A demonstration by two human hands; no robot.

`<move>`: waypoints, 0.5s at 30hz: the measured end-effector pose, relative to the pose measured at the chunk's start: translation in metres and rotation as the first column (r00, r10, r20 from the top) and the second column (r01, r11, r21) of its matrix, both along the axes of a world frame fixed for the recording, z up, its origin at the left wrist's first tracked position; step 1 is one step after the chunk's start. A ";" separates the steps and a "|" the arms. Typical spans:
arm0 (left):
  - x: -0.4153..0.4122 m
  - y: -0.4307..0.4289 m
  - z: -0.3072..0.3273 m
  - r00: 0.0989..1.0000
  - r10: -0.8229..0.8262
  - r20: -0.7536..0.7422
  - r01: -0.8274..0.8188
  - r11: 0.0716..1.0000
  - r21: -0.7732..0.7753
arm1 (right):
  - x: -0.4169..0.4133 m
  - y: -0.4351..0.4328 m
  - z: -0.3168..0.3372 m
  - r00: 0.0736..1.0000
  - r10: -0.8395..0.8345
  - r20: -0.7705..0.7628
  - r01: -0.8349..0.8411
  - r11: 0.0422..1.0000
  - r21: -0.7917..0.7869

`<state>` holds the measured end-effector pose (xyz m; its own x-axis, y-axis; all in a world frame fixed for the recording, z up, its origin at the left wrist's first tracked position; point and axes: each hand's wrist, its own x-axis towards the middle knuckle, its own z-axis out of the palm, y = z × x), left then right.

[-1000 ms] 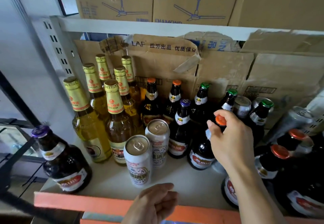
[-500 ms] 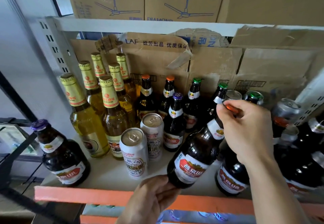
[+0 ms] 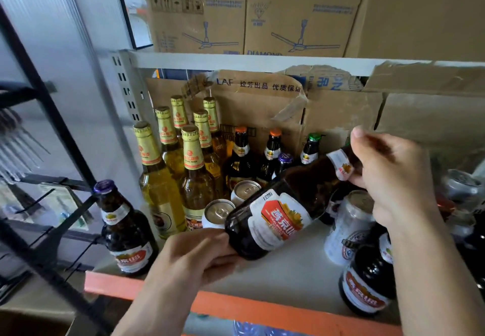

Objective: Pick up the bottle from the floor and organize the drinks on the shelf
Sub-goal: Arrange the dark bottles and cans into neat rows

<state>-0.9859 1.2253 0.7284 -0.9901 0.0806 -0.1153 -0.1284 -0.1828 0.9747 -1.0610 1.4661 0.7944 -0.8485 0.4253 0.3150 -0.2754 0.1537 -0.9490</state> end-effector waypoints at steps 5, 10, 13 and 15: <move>-0.005 -0.013 0.026 0.996 0.060 -0.071 -0.064 0.996 -0.056 | -0.012 -0.004 0.003 0.991 0.133 -0.029 -0.135 0.982 -0.130; -0.013 -0.015 0.044 0.988 0.129 -0.083 -0.135 0.988 -0.080 | -0.017 -0.004 0.008 0.976 0.182 -0.118 -0.200 0.965 -0.170; -0.022 -0.011 0.051 0.985 0.147 -0.088 -0.154 0.985 -0.081 | -0.023 -0.004 0.015 0.974 0.174 -0.145 -0.197 0.966 -0.169; -0.033 -0.009 0.054 0.980 0.178 -0.089 -0.185 0.980 -0.078 | -0.028 -0.005 0.020 0.975 0.158 -0.160 -0.185 0.966 -0.178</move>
<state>-1.0189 1.2166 0.7828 -0.9937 -0.1075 -0.0328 -0.0207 -0.1117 0.9935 -1.0892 1.4611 0.8149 -0.8660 0.3413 0.3654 -0.4165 -0.0880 -0.9049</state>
